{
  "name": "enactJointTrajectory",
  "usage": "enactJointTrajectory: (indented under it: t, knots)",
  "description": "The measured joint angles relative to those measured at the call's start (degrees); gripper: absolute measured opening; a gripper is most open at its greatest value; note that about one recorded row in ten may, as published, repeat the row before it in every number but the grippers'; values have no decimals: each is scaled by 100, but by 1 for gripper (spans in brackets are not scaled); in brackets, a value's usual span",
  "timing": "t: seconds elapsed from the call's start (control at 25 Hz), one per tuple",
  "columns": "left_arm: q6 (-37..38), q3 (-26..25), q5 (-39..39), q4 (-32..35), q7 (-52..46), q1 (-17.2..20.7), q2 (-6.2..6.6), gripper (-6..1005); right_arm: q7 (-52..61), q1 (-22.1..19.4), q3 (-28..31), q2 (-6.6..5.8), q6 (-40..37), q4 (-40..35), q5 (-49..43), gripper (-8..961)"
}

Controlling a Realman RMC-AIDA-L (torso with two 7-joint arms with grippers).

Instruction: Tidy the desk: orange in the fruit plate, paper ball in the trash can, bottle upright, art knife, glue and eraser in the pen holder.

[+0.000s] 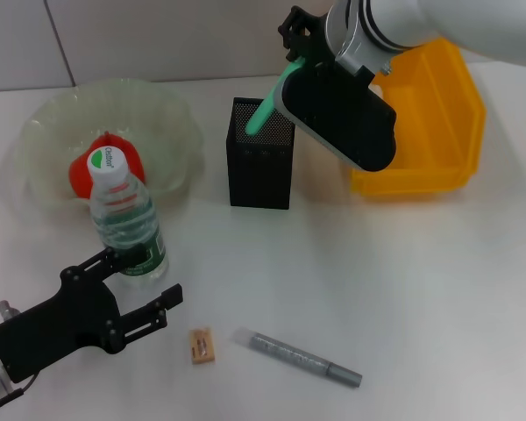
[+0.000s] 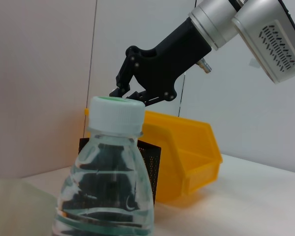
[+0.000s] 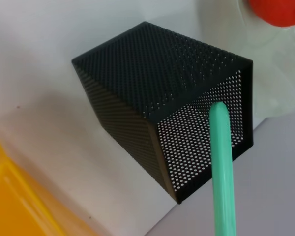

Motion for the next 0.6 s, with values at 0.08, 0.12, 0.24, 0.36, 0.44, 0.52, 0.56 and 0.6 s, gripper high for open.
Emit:
enactJointTrajectory:
  t: [0.08,0.12,0.24,0.36,0.44,0.52,0.56,0.6]
  knots:
    - [0,0,0,0,0,0,0,784,-72,0,-13,0,-7,18,0,153]
    - [0,0,0,0,0,0,0,784,-103,0,-25,0,-7,35,0,153]
    - [0,0,-1,-3,0,0,-6,784,-119,13,-73,0,5,96,0,154]
    - [0,0,-1,-17,0,0,-7,784,-121,51,-135,0,18,155,1,154]
    - [4,0,-1,-33,0,0,-9,784,-121,63,-146,0,21,170,1,154]
    - [11,0,-1,-47,0,1,-9,784,-122,78,-149,3,26,180,0,153]
    - [21,0,-1,-51,0,0,-9,784,-122,90,-149,12,35,184,0,153]
    - [21,0,-1,-51,0,0,-9,784,-122,90,-149,12,35,184,0,153]
